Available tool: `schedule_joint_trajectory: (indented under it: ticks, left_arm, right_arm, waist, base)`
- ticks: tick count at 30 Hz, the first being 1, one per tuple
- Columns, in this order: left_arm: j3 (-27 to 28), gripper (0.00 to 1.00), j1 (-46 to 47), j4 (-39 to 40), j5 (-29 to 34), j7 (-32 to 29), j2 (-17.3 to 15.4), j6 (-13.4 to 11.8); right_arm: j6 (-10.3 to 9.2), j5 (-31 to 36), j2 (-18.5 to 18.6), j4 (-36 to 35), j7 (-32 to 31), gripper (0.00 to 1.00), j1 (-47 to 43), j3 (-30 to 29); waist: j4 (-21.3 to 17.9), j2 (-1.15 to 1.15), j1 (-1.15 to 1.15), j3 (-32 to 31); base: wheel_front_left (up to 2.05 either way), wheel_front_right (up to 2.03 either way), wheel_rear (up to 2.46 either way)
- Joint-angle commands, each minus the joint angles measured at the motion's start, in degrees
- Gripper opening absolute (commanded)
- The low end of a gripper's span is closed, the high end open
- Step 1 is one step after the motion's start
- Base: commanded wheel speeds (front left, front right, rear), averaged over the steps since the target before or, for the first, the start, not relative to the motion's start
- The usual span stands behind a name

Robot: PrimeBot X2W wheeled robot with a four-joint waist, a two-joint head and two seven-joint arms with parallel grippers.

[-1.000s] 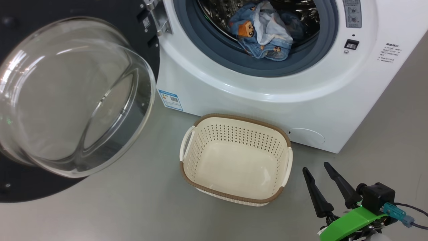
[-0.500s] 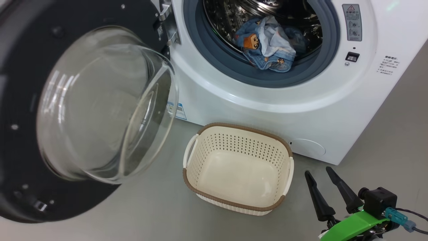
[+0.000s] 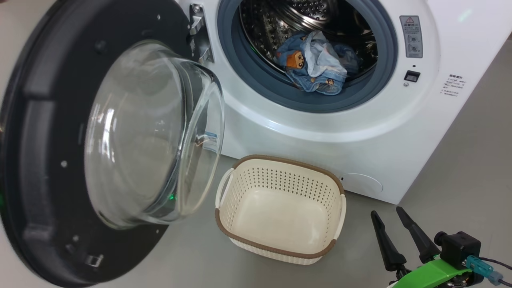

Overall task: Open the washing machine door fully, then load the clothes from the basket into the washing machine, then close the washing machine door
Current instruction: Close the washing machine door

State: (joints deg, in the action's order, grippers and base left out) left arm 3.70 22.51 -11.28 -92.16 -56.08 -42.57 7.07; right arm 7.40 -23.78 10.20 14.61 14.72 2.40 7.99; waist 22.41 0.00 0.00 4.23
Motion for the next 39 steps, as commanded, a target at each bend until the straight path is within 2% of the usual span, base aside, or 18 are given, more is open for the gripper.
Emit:
schedule_joint_trajectory:
  ticks: [1,11,22,32,39]
  left_arm:
    - [1.9,0.00,1.1,2.9,-1.0,-1.2,-2.6,0.4]
    - [-1.7,0.00,0.7,12.2,-1.3,-5.0,0.7,0.4]
    - [-8.1,0.00,2.7,20.2,1.6,-6.1,5.7,0.4]
    - [-12.6,0.00,8.0,17.4,4.3,-4.0,11.2,0.4]
    - [-13.0,0.00,12.6,14.5,6.2,-0.2,14.0,0.4]
  right_arm:
    - [0.09,0.4,0.1,-1.4,0.3,1.00,0.2,0.8]
    - [0.09,0.6,-0.4,-1.5,0.3,1.00,0.0,0.2]
    - [0.09,0.8,-1.6,-1.9,0.3,1.00,0.3,-0.6]
    - [0.09,0.9,-2.0,-2.4,0.3,1.00,1.5,-1.3]
    - [0.09,1.0,-2.2,-2.7,0.3,1.00,2.5,-2.2]
  waist:
    - [-0.4,0.00,0.00,-0.3]
    - [-3.0,0.00,0.00,-0.9]
    - [-9.4,0.00,0.00,-0.6]
    - [-16.0,0.00,0.00,1.0]
    - [-19.9,0.00,0.00,2.9]
  base:
    - [0.00,0.00,0.00]
    - [0.00,0.00,0.00]
    - [0.00,0.00,0.00]
    - [0.00,0.00,0.00]
    - [0.00,0.00,0.00]
